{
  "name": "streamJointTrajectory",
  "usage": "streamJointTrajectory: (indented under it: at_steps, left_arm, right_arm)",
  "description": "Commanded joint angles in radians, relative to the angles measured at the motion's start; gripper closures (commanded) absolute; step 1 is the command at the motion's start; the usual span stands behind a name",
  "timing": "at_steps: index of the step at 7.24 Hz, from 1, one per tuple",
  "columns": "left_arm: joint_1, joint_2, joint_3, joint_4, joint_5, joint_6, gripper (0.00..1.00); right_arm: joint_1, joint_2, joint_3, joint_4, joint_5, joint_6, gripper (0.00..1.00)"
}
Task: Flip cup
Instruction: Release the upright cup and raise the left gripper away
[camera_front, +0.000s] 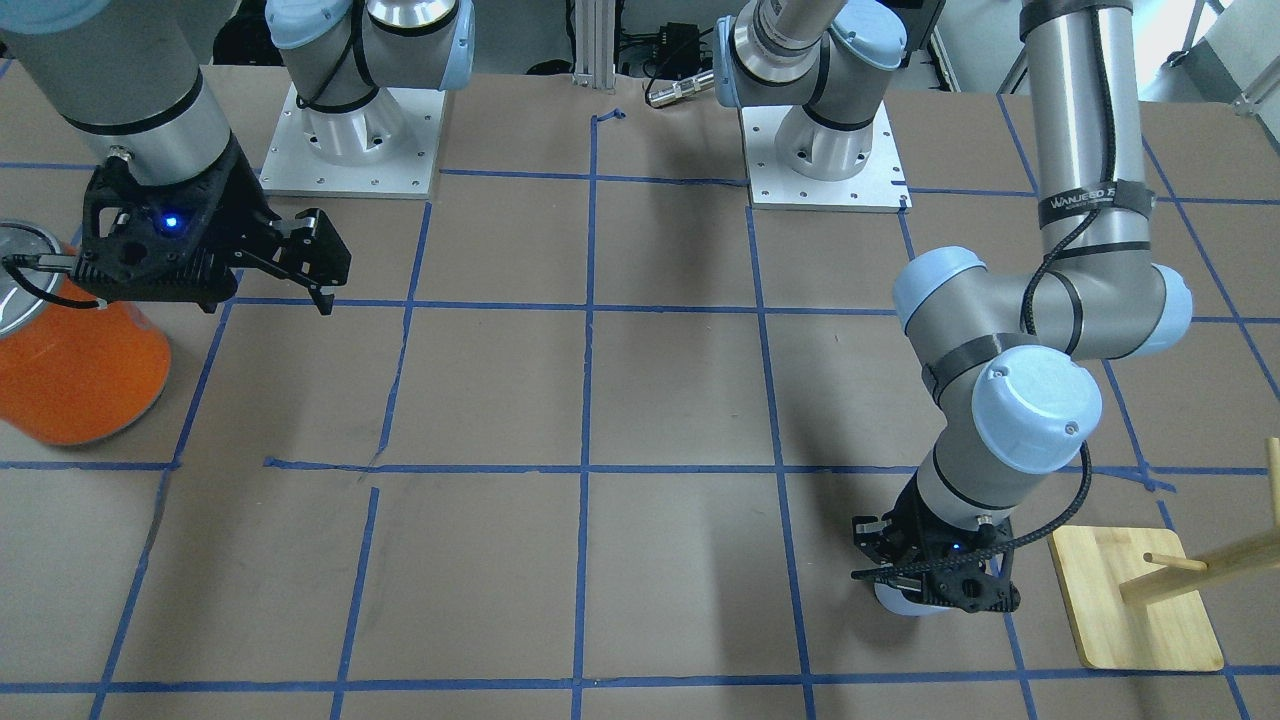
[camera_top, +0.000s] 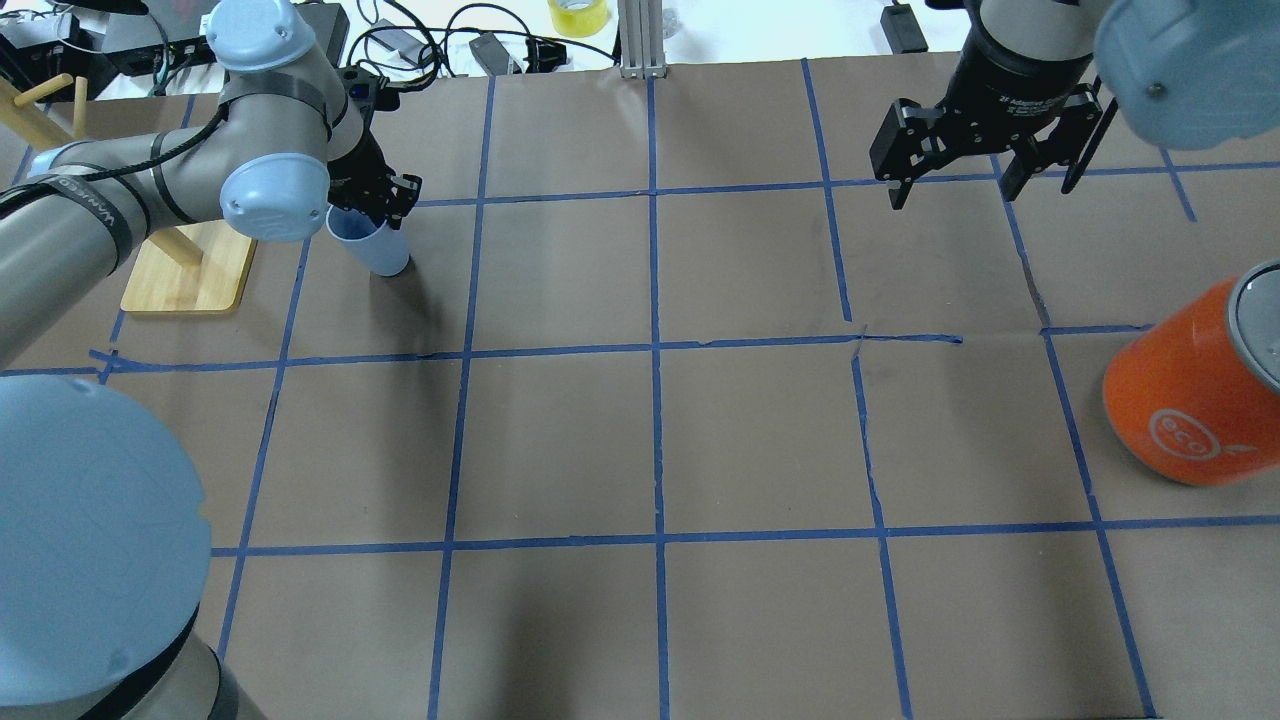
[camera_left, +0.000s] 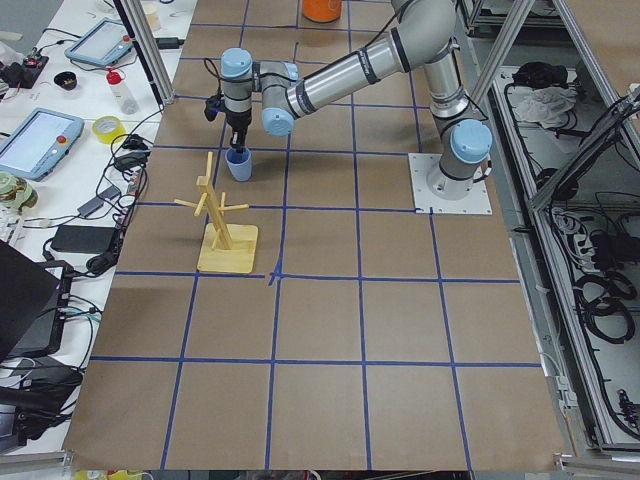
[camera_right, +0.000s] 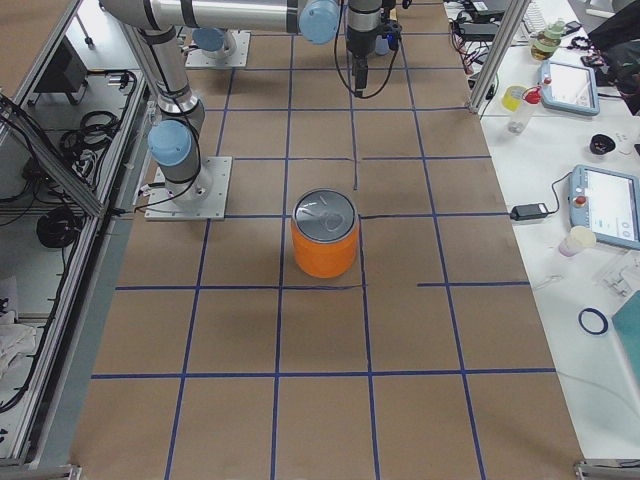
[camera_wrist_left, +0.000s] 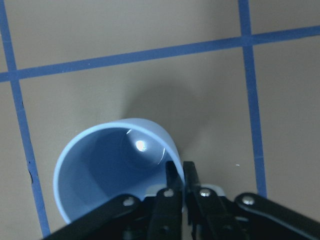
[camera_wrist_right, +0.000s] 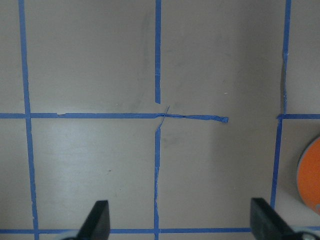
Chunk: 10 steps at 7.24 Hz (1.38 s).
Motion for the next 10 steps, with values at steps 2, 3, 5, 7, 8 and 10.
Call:
streamJointTrajectory:
  at_steps: [2, 3, 5, 7, 8, 10]
  left_arm:
    - [-0.021, 0.100, 0.009, -0.093, 0.017, -0.012, 0.08]
    - [-0.073, 0.157, 0.041, -0.236, 0.024, -0.025, 0.08]
    - [-0.141, 0.277, 0.056, -0.401, 0.020, -0.147, 0.06]
    - [-0.140, 0.409, 0.062, -0.539, 0.021, -0.148, 0.05]
    - [-0.140, 0.461, 0.065, -0.585, 0.015, -0.148, 0.05]
    - [-0.137, 0.516, 0.043, -0.600, 0.001, -0.147, 0.05]
  right_arm:
    - [0.002, 0.001, 0.000, 0.000, 0.003, 0.000, 0.00]
    - [0.000, 0.001, 0.002, 0.000, 0.003, 0.003, 0.00]
    - [0.000, 0.002, 0.002, -0.001, 0.003, 0.005, 0.00]
    - [-0.003, 0.002, 0.000, -0.001, 0.002, -0.003, 0.00]
    - [-0.006, 0.001, 0.000, 0.000, 0.000, -0.003, 0.00]
    - [-0.006, -0.013, -0.006, 0.007, 0.000, -0.002, 0.00]
